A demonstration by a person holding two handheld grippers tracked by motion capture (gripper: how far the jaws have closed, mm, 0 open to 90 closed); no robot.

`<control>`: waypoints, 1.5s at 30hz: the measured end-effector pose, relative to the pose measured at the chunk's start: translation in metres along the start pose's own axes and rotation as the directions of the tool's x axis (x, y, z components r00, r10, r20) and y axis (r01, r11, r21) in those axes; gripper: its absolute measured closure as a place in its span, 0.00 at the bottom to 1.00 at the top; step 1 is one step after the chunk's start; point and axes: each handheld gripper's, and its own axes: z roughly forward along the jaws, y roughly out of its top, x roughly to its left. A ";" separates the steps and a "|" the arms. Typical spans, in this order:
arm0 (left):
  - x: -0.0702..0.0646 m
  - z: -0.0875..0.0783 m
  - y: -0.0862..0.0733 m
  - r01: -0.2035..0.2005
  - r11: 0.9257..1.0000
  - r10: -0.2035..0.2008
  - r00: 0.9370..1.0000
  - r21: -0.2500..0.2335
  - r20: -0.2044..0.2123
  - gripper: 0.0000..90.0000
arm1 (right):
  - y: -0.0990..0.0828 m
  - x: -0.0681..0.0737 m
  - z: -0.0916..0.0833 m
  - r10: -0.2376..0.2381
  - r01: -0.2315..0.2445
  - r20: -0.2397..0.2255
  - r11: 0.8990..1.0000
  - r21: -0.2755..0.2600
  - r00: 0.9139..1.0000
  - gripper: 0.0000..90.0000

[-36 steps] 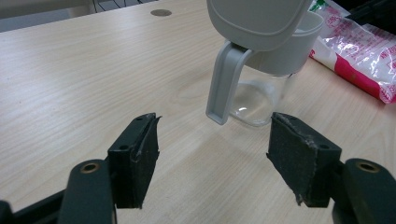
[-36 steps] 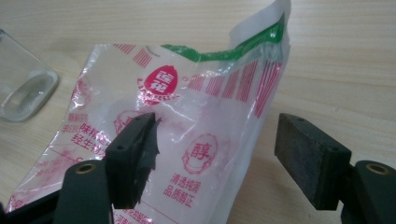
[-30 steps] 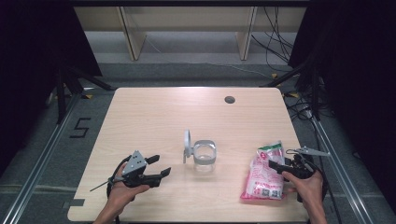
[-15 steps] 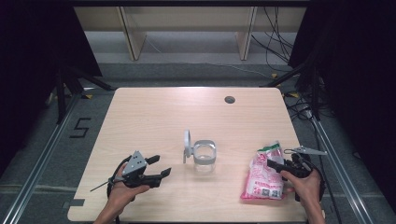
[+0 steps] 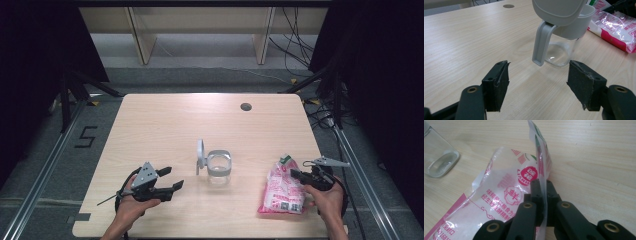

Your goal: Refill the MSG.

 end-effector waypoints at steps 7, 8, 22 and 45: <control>0.000 0.000 0.000 -0.003 1.000 0.003 1.000 -0.003 0.006 0.36 | 0.002 0.002 -0.004 -0.030 0.030 -0.003 0.999 -0.039 1.000 1.00; 0.000 0.000 0.000 -0.002 1.000 0.002 1.000 -0.002 0.003 0.36 | 0.004 0.004 -0.006 -0.033 0.033 0.000 0.998 -0.044 0.999 1.00; -0.014 0.002 0.002 -0.004 1.000 0.004 0.999 -0.017 0.035 0.36 | 0.021 0.033 -0.024 -0.102 0.087 -0.074 0.980 -0.178 0.992 1.00; -0.062 0.021 0.004 -0.042 0.999 0.043 0.993 -0.008 0.111 0.36 | 0.071 0.093 -0.044 -0.298 0.268 -0.056 0.913 -0.307 0.953 1.00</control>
